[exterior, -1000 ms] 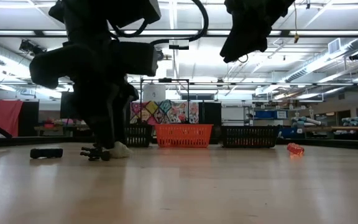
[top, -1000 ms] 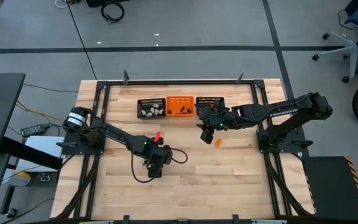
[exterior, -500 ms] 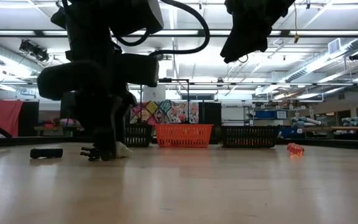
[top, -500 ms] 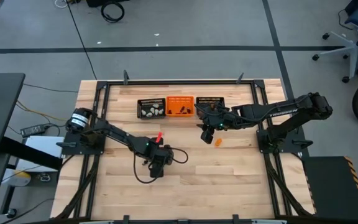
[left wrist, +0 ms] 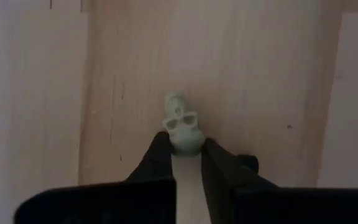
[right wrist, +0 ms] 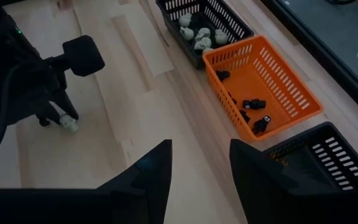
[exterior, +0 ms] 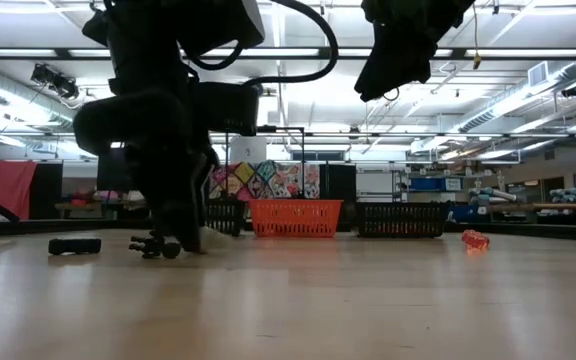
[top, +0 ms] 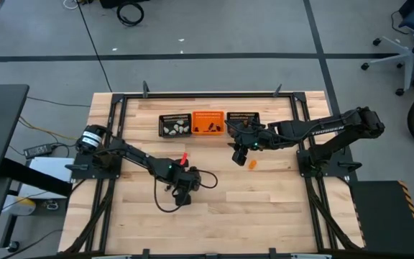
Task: Sort Halloween decoration
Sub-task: Put the white skull toy into the left black bin
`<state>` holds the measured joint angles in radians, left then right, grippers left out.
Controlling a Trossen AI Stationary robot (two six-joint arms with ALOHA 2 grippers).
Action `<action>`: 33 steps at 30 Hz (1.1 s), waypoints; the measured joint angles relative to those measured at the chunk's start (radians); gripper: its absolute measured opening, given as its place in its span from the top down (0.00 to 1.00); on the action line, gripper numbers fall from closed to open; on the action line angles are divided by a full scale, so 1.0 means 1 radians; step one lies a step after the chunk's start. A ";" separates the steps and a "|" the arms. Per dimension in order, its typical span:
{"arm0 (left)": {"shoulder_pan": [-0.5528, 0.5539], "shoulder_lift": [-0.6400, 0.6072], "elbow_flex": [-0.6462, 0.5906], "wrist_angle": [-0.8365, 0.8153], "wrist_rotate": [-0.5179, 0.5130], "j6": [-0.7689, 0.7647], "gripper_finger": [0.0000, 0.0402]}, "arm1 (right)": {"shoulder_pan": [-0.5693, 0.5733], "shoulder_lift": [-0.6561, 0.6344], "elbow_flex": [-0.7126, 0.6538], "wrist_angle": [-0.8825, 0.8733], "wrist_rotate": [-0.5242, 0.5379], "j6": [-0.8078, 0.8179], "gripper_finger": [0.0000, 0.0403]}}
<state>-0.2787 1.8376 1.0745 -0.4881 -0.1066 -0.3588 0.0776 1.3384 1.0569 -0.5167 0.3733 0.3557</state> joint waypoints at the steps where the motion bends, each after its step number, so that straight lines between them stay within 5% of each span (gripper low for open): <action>1: 0.001 0.000 0.001 0.005 0.001 0.000 0.93 | 0.000 0.000 0.000 0.000 0.000 0.000 0.59; 16: 0.029 0.000 -0.001 -0.003 0.014 0.003 0.98 | 0.000 0.000 0.000 0.001 0.000 -0.015 0.59; 33: 0.072 0.003 0.055 -0.014 -0.012 0.071 0.64 | 0.000 0.000 0.000 0.000 0.000 -0.015 0.59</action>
<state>-0.2062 1.8408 1.1297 -0.5021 -0.1187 -0.2881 0.0772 1.3384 1.0565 -0.5163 0.3732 0.3408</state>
